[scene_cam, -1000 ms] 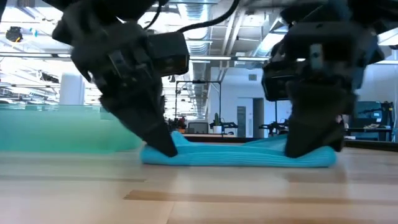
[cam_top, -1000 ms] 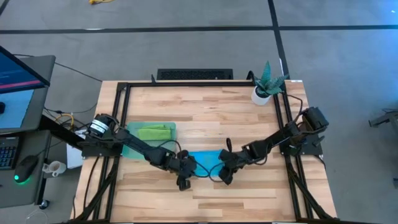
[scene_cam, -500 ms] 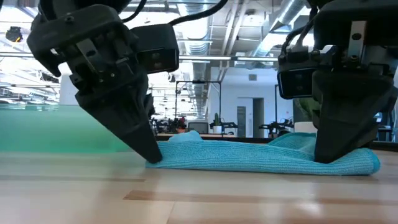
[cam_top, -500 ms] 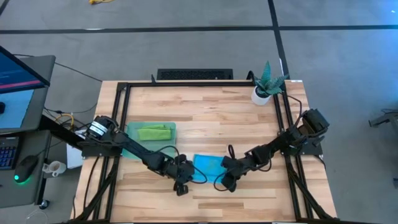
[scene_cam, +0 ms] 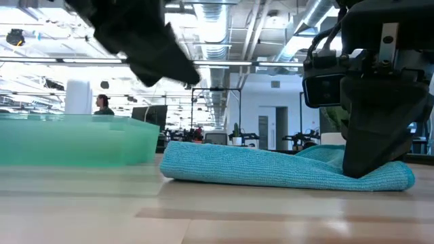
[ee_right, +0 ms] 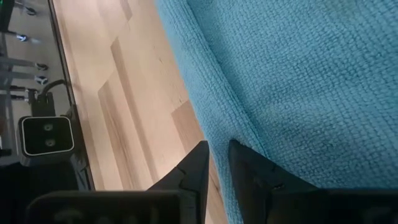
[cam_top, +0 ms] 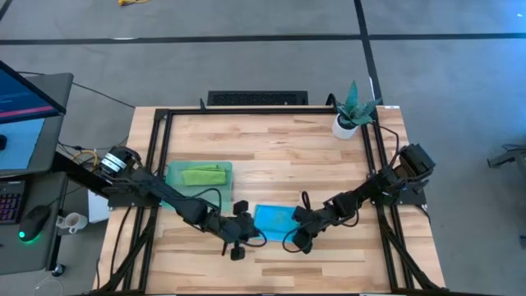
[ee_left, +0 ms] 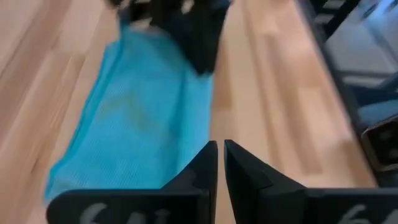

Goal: Roll microfiber towels into tight, uniform cylinder then place into a basket
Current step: Roll the blue towel

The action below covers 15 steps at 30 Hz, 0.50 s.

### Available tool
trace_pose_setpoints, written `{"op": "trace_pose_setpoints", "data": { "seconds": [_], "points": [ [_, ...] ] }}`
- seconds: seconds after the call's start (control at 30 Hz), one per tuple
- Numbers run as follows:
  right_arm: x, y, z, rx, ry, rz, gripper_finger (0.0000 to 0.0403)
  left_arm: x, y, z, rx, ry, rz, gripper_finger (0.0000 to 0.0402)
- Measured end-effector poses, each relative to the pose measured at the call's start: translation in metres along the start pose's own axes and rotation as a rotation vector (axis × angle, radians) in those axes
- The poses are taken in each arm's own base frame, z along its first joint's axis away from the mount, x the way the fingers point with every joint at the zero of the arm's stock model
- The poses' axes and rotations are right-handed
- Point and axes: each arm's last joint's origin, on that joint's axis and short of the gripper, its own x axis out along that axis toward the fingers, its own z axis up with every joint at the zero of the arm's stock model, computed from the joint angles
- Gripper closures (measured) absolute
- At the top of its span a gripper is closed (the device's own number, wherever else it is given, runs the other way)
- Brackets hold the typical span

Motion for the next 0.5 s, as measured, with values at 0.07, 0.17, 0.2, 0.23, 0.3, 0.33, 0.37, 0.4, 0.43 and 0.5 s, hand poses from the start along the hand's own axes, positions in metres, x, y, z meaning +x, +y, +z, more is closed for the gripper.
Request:
{"op": "trace_pose_setpoints", "data": {
  "seconds": [0.07,0.17,0.2,0.23,0.3,0.33,0.37,0.4,0.43,0.5],
  "points": [
    [0.0,0.0,0.0,0.0,-0.001,0.0,0.0313,0.008,0.0,0.002,0.0,-0.034,-0.037,0.0382],
    [0.0,0.0,0.0,0.0,-0.002,-0.002,0.0313,0.025,0.003,-0.007,0.01,-0.012,-0.066,0.0382],
    [0.0,0.0,0.0,0.0,-0.001,-0.003,0.0313,0.031,0.004,-0.009,0.011,-0.008,-0.081,0.0382],
    [0.0,0.0,0.0,0.0,-0.001,-0.003,0.0313,0.036,0.005,-0.013,0.015,0.001,-0.093,0.0382],
    [0.0,0.0,0.0,0.001,0.001,-0.008,0.0313,0.047,0.004,-0.018,0.016,0.006,-0.131,0.0382],
    [-0.001,0.0,0.0,0.001,0.001,-0.008,0.0313,0.051,0.004,-0.02,0.018,0.017,-0.138,0.0382],
    [-0.001,0.0,0.0,0.001,0.002,-0.01,0.0313,0.054,0.005,-0.022,0.021,0.033,-0.133,0.0382],
    [-0.001,0.0,0.0,0.001,0.002,-0.011,0.0313,0.058,0.006,-0.024,0.022,0.051,-0.121,0.0382],
    [-0.001,0.0,0.0,0.001,0.003,-0.01,0.0313,0.061,0.007,-0.023,0.02,0.05,-0.108,0.0382],
    [-0.001,0.0,0.0,0.001,0.001,-0.011,0.0313,0.062,0.011,-0.024,0.018,0.059,-0.063,0.0382]
  ]
}}
